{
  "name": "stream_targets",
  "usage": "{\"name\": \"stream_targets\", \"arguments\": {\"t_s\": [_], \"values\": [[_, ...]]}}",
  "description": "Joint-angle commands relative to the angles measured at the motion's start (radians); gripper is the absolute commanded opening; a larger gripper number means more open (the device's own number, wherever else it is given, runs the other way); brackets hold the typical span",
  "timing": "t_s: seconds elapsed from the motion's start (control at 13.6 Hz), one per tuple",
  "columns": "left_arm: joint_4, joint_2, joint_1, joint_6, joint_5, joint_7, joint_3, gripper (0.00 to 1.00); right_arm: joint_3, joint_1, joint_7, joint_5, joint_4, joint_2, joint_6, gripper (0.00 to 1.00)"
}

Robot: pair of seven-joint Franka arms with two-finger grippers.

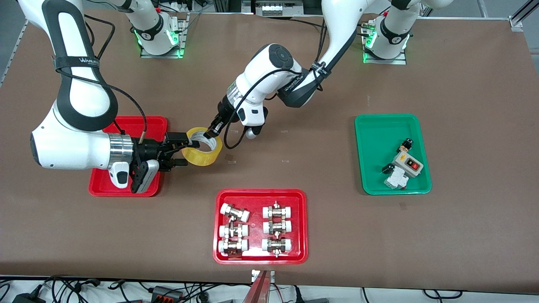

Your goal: Left arm passes tape to right arm into tray

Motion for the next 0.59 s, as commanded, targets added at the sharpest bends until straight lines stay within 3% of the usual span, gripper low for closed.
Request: {"name": "stream_targets", "arguments": {"t_s": [0.0, 0.15, 0.37, 0.44, 0.52], "values": [[0.041, 0.018, -0.012, 0.005, 0.007, -0.019, 0.01, 0.08, 0.004, -0.005, -0.017, 0.022, 0.025, 0.014, -0.022, 0.55], [0.041, 0.018, -0.012, 0.005, 0.006, -0.019, 0.01, 0.08, 0.004, -0.005, -0.016, 0.022, 0.025, 0.013, -0.031, 0.35], [0.041, 0.016, -0.012, 0.004, 0.0, -0.029, 0.01, 0.08, 0.004, -0.007, -0.018, 0.022, 0.025, 0.013, -0.031, 0.24], [0.041, 0.018, -0.01, 0.004, 0.0, -0.057, 0.01, 0.1, 0.003, -0.007, -0.017, 0.022, 0.025, 0.013, -0.031, 0.24], [0.039, 0.016, -0.01, 0.004, 0.007, -0.066, 0.012, 0.19, 0.003, -0.005, -0.018, 0.022, 0.025, 0.013, -0.031, 0.24]]}}
